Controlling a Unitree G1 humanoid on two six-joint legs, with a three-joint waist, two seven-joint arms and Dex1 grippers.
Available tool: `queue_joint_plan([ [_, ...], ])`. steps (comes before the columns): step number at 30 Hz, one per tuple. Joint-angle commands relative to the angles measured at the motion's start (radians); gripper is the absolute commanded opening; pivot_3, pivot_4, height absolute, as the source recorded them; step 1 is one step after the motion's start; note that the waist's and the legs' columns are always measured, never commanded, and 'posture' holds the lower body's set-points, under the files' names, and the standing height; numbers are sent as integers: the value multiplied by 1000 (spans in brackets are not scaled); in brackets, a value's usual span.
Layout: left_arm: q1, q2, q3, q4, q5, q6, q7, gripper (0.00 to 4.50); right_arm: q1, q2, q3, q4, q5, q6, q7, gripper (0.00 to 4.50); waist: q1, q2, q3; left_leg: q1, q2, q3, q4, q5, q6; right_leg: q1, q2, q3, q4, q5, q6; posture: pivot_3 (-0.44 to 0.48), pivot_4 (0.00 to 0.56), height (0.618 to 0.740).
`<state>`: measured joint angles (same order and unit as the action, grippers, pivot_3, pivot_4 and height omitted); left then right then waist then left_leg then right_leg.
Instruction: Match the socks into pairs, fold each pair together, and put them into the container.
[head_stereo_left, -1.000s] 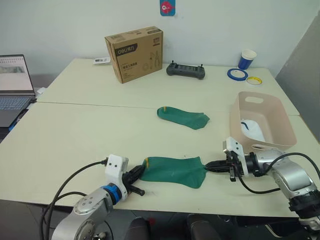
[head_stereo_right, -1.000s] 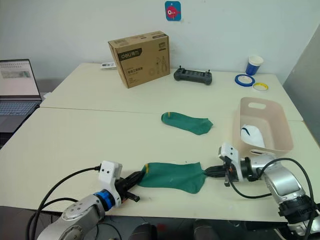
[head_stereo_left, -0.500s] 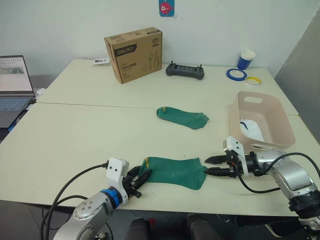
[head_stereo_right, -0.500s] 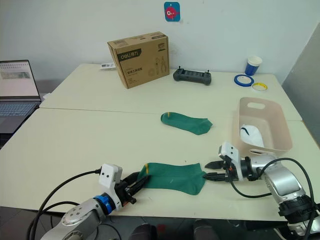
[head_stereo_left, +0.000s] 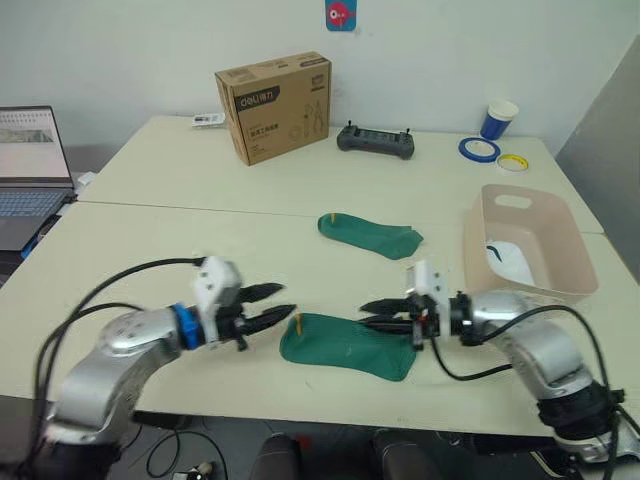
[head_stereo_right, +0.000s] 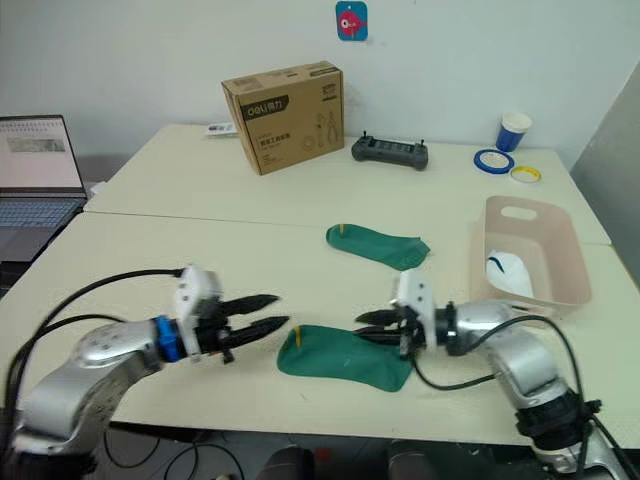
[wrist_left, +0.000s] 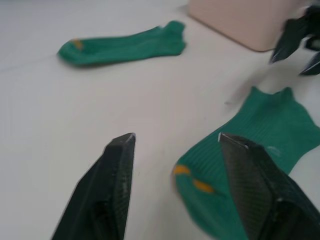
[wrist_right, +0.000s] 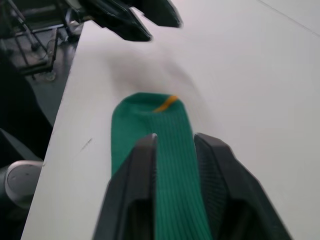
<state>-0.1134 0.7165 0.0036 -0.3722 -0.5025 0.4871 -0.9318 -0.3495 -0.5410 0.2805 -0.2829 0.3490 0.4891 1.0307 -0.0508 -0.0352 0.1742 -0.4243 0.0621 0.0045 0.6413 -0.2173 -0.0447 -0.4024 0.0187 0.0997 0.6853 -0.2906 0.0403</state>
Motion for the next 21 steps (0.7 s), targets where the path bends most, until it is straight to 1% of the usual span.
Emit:
queue_joint_plan([
  [1,-67,-3,-121,58,95,-69,-64,1047,-13,9,32,24,-55,-75,-4,0,1,0,0,-1,0,0,0,0,0,-1,0,0,0,0,0,0,150,740],
  [2,-87,-8,-168,83,135,-93,-75,744,-4,1,62,48,-88,-104,5,0,2,0,0,-2,0,-1,0,0,0,-2,0,-1,-1,1,0,0,150,740],
  [3,-98,-12,-196,100,161,-110,-81,319,3,-5,81,65,-112,-126,12,0,3,0,0,-3,0,-2,0,0,0,-2,1,-2,-2,1,-1,0,150,740],
  [4,-104,-21,-215,117,173,-118,-84,47,15,-10,94,81,-130,-143,13,0,3,0,0,-3,1,-2,-1,0,0,-2,2,-2,-2,1,-1,0,150,740],
  [7,-112,-44,-253,181,224,-131,-69,16,54,-40,101,119,-163,-183,23,0,4,0,0,-3,1,-2,-2,0,0,-2,2,-2,-2,0,-2,0,150,740],
  [10,-106,-52,-245,225,247,-134,-51,16,81,-73,80,138,-172,-205,29,0,2,0,0,-3,1,-2,-2,0,0,-3,3,-2,-2,0,-1,0,150,740],
  [13,-76,-40,-220,233,239,-126,-52,16,127,-129,25,139,-156,-214,37,0,5,0,0,-2,1,-3,-1,0,0,-1,2,-2,-1,0,1,0,150,740],
  [16,-61,-34,-189,224,223,-115,-52,16,156,-159,-17,122,-135,-208,49,0,7,1,-1,-1,1,-3,0,0,0,1,2,-2,-2,1,1,0,150,740],
  [18,-51,-35,-142,197,184,-114,-59,16,173,-186,-54,89,-101,-197,65,0,8,1,0,1,1,-2,1,0,0,3,2,-2,-2,1,2,0,150,740],
  [21,-27,-41,-100,153,135,-112,-71,16,180,-191,-85,35,-41,-143,70,0,6,1,0,2,1,-2,2,0,0,4,1,-1,-2,0,-1,0,150,740],
])
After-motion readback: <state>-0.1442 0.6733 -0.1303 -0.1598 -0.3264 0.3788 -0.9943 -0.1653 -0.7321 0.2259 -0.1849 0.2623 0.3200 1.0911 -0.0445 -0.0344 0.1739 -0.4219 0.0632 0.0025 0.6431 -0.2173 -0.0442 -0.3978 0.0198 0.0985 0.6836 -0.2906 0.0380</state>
